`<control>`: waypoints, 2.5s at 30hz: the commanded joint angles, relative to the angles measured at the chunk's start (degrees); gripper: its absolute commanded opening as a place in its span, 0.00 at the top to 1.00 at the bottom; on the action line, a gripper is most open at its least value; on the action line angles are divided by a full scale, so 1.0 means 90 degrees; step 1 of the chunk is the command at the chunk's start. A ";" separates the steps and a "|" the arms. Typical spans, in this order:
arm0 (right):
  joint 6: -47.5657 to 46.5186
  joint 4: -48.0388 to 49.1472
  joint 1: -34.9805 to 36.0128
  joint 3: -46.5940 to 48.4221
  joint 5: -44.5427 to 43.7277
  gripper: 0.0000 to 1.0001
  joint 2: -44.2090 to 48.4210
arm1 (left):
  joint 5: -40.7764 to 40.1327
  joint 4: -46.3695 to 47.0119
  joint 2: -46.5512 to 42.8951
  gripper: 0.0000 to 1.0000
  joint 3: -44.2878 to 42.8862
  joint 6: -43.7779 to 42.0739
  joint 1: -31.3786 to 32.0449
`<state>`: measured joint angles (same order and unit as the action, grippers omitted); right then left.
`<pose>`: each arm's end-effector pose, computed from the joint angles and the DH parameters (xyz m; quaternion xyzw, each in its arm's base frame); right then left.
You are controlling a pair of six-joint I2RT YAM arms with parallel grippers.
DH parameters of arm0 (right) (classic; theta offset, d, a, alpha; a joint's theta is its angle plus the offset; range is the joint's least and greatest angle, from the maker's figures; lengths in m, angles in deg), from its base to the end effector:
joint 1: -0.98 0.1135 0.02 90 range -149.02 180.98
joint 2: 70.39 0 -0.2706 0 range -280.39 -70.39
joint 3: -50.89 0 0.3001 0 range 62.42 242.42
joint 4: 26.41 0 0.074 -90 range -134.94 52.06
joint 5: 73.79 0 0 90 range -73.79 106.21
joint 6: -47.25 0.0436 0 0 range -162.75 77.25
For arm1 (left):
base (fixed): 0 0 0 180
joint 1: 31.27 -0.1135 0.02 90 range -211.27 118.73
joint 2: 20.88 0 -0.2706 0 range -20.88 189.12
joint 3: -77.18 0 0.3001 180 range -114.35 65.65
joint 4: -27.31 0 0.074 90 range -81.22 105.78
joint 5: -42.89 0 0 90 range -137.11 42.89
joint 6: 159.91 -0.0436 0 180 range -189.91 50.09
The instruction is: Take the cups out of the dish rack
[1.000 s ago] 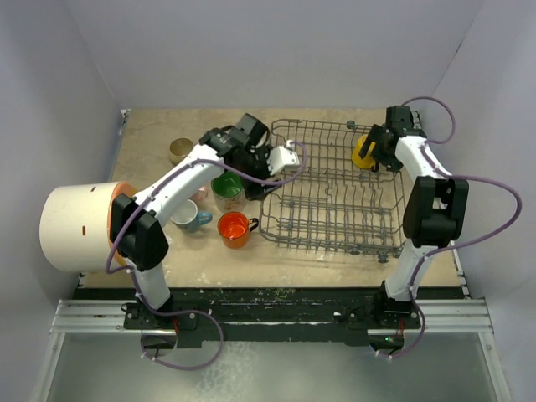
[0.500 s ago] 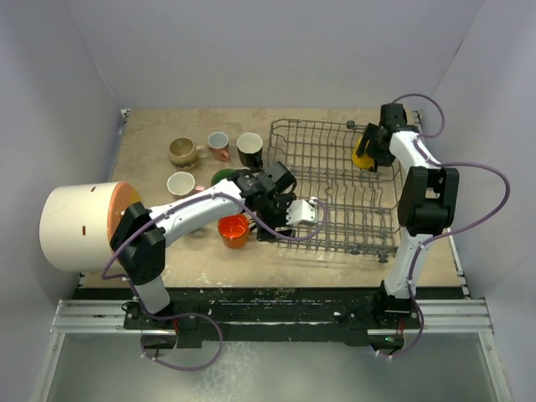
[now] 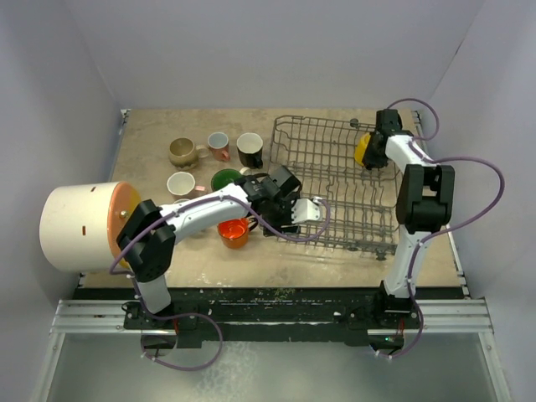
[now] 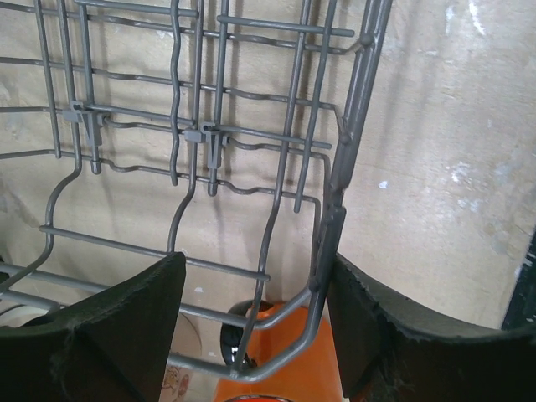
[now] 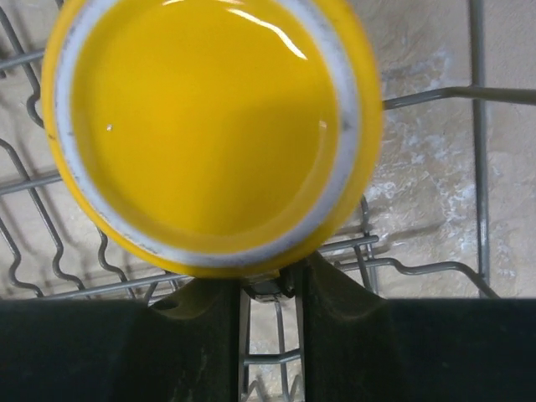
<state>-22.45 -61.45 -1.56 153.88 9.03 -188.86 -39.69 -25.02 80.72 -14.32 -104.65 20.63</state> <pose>0.5120 -0.0282 0.1808 0.2067 0.9166 -0.0062 0.3421 0.2573 -0.3372 0.2220 0.6761 0.6945 -0.0976 0.2257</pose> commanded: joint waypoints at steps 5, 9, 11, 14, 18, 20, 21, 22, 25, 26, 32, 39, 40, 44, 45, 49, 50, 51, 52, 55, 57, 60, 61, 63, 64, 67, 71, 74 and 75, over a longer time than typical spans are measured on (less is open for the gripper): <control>0.0016 0.0276 0.0342 0.0111 -0.0608 1.00 0.0119 | -0.0561 0.0962 0.0272 0.34 -0.0030 -0.0024 -0.0017; -0.0097 0.0347 0.0521 0.0383 -0.0740 1.00 0.0501 | -0.0538 0.1271 0.0386 0.37 -0.0081 0.0166 -0.0016; -0.0173 0.0319 0.0598 0.0544 -0.0827 1.00 0.0684 | -0.0532 0.1447 0.0463 0.39 -0.0162 0.0288 -0.0020; -0.0286 0.0338 0.0686 0.0684 -0.0938 1.00 0.1051 | -0.0565 0.1679 0.0671 0.40 -0.0361 0.0422 -0.0015; -0.0329 0.0344 0.0731 0.0684 -0.0939 1.00 0.1663 | -0.0667 0.1872 0.1071 0.40 -0.0752 0.0492 -0.0034; -0.0301 0.0280 0.0747 0.0607 -0.0906 1.00 0.1943 | -0.0743 0.1941 0.1297 0.39 -0.0988 0.0534 -0.0060; -0.0272 0.0191 0.0751 0.0564 -0.0864 1.00 0.2075 | -0.0746 0.1940 0.1415 0.38 -0.1138 0.0565 -0.0098; -0.0227 0.0123 0.0770 0.0497 -0.0830 1.00 0.2216 | -0.0740 0.1944 0.1520 0.38 -0.1279 0.0606 -0.0139; -0.0144 -0.0086 0.0875 0.0220 -0.0814 1.00 0.2650 | -0.0701 0.2015 0.1702 0.34 -0.1634 0.0686 -0.0267; -0.0115 -0.0162 0.0911 0.0126 -0.0765 1.00 0.2819 | -0.0693 0.2025 0.1722 0.33 -0.1765 0.0686 -0.0293; 0.0368 -0.0713 0.1009 -0.0517 -0.0172 1.00 0.3999 | -0.0149 0.1515 0.1132 0.18 -0.2148 0.0560 -0.0347; 0.1257 -0.1022 0.1156 -0.1361 0.1835 1.00 0.5387 | 0.0756 0.1261 -0.1380 0.01 -0.0622 0.0410 -0.0469; 0.1407 -0.1067 0.1173 -0.1411 0.2130 1.00 0.5521 | 0.0821 0.1042 -0.1637 0.01 -0.0563 0.0489 -0.0510; 0.2322 -0.0583 0.1320 -0.1950 0.3628 1.00 0.6064 | 0.1042 0.1174 -0.2899 0.01 0.0124 0.0259 -0.0609; 0.2635 -0.0347 0.1382 -0.2111 0.4001 1.00 0.6183 | 0.1026 0.1232 -0.3149 0.01 0.0196 0.0131 -0.0610; 0.3973 0.0913 0.1693 -0.2848 0.4899 1.00 0.6625 | 0.0784 0.1174 -0.3619 0.01 0.0005 0.0004 -0.0610; 0.4337 0.1259 0.1786 -0.3025 0.5075 1.00 0.6705 | 0.0799 0.1165 -0.3717 0.01 -0.0003 -0.0039 -0.0610; 0.4680 0.1734 0.1883 -0.3222 0.5234 1.00 0.6764 | 0.0807 0.1198 -0.3818 0.00 0.0031 -0.0117 -0.0610; 0.5043 0.2154 0.2003 -0.3389 0.5335 1.00 0.6827 | 0.0828 0.1290 -0.3948 0.01 0.0136 -0.0199 -0.0610; 0.5964 0.3273 0.2352 -0.3692 0.5531 1.00 0.6902 | 0.0833 0.1587 -0.4281 0.03 0.0376 -0.0512 -0.0604; 0.6434 0.3887 0.2532 -0.4073 0.5676 1.00 0.6940 | 0.0784 0.1687 -0.4444 0.05 0.0466 -0.0850 -0.0605; 0.6951 0.4494 0.2762 -0.4312 0.5625 1.00 0.7088 | 0.0680 0.1935 -0.4738 0.07 0.0683 -0.1440 -0.0615; 0.7077 0.4632 0.2846 -0.4371 0.5580 1.00 0.7141 | 0.0628 0.2052 -0.4811 0.07 0.0751 -0.1574 -0.0611; 0.7290 0.4924 0.3044 -0.4498 0.5469 1.00 0.7246 | 0.0592 0.2221 -0.4930 0.09 0.0815 -0.1733 -0.0610; 0.7376 0.5047 0.3154 -0.4553 0.5412 1.00 0.7285 | 0.0633 0.2211 -0.4961 0.09 0.0807 -0.1806 -0.0612; 0.7480 0.5181 0.3488 -0.4582 0.5285 1.00 0.7346 | 0.0700 0.2362 -0.4999 0.12 0.0795 -0.1939 -0.0612; 0.7488 0.5195 0.3876 -0.4547 0.5092 1.00 0.7382 | 0.0813 0.2451 -0.4910 0.17 0.0683 -0.2040 -0.0610; 0.7506 0.5323 0.4144 -0.4565 0.4963 1.00 0.7327 | 0.1017 0.2482 -0.4847 0.22 0.0594 -0.2031 -0.0613; 0.7516 0.5393 0.4231 -0.4582 0.4932 1.00 0.7300 | 0.1084 0.2483 -0.4824 0.24 0.0561 -0.2025 -0.0611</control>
<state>43.97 -22.70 34.15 111.59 55.56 -124.25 -33.15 -6.00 36.79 -7.10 -121.57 15.25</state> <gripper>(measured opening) 0.168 0.789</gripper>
